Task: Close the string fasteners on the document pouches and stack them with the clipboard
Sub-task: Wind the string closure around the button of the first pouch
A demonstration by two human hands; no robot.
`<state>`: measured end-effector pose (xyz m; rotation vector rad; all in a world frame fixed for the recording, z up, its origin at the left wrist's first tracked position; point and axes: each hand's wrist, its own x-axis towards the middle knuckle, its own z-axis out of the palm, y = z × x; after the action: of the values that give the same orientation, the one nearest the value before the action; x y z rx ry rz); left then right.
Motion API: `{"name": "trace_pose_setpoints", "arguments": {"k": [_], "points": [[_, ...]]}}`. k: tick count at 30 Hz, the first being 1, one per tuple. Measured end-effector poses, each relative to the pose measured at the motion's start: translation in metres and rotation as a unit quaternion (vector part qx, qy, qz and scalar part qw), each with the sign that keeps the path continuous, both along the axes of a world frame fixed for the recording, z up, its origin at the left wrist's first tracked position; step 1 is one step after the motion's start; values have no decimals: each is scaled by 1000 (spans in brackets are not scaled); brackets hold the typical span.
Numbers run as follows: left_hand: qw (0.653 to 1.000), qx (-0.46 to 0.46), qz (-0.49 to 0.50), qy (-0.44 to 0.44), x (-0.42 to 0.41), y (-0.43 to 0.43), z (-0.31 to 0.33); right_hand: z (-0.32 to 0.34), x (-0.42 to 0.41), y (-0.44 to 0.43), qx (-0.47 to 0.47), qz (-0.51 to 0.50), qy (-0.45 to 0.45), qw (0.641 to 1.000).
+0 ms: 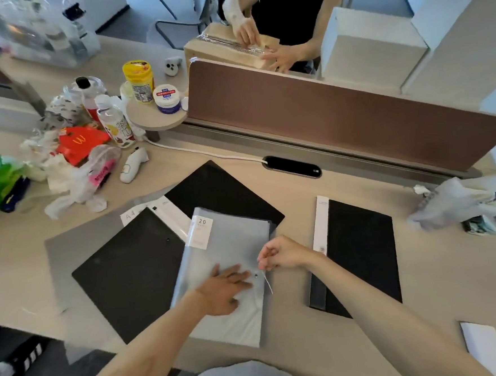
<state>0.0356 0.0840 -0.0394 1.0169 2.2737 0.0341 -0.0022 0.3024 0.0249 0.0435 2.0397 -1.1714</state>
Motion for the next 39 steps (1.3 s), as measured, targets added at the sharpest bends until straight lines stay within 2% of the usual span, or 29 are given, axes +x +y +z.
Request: {"name": "trace_pose_setpoints", "arguments": {"k": [4, 8, 10, 13, 19, 30, 39], "points": [[998, 30, 37, 33, 14, 5, -5, -18, 1, -12, -12, 20, 8, 1000], [992, 55, 20, 109, 27, 1, -21, -34, 1, -23, -8, -6, 2, 1000], [989, 80, 38, 115, 31, 0, -22, -43, 2, -29, -1, -24, -8, 1000], [990, 66, 72, 104, 33, 1, -19, -53, 2, -35, 4, -51, -33, 998], [989, 54, 53, 131, 34, 2, -24, -62, -2, -42, 12, -57, -63, 996], [994, 20, 51, 89, 32, 7, -12, -56, -7, -26, 23, -151, -67, 986], [992, -42, 2, 119, 32, 5, -6, -62, 23, 17, 157, -44, 59, 985]]}}
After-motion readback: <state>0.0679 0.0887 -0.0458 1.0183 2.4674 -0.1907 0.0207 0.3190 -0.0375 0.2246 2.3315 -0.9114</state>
